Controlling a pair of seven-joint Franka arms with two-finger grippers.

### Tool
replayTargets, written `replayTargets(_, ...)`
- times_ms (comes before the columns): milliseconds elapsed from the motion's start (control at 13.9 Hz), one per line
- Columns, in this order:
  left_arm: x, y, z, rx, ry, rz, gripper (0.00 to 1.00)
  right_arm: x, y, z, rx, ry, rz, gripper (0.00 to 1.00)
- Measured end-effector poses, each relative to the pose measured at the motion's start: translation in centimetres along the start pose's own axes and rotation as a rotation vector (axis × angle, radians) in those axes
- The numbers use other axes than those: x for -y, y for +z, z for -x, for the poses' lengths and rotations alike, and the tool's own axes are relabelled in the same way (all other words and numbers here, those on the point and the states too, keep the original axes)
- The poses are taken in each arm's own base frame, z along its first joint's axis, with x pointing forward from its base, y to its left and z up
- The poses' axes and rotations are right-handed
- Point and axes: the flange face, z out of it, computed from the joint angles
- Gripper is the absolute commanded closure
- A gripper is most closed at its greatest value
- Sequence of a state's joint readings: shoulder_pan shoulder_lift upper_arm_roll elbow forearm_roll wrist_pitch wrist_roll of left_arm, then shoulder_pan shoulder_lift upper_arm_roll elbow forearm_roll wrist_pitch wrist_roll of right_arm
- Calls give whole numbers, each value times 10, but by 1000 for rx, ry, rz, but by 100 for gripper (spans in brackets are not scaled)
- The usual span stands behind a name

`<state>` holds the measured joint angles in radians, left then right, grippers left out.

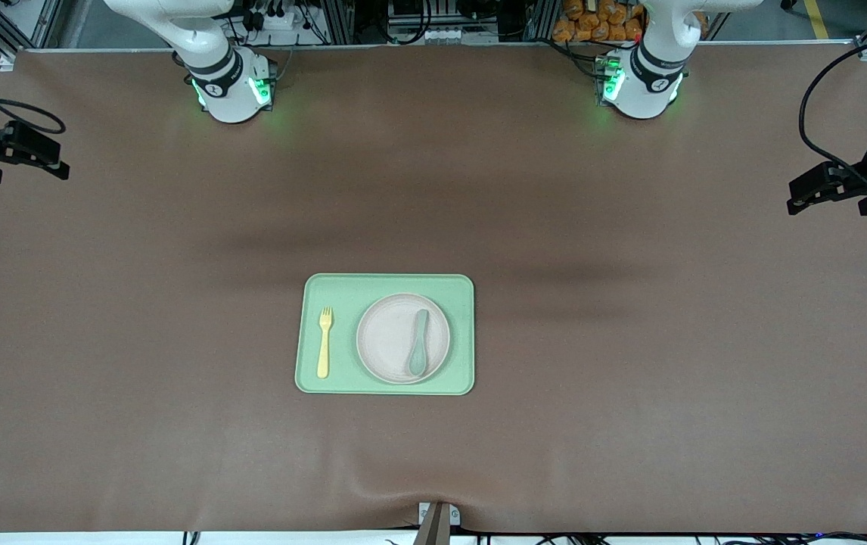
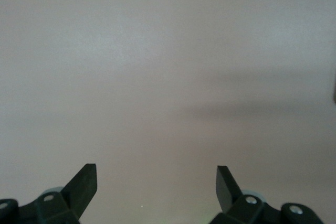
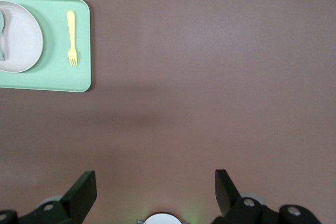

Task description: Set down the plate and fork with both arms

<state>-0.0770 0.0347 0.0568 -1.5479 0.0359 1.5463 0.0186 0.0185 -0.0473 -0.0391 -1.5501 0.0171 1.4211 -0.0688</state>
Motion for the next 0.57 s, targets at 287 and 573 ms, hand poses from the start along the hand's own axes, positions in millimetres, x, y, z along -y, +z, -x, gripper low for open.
replayTargets(287,1,0,0,0,-1,0,0,-4,2,0,3,9,3,0)
replayTargets(573,1,0,0,0,-1,0,0,-11,2,1,7,27,1,0)
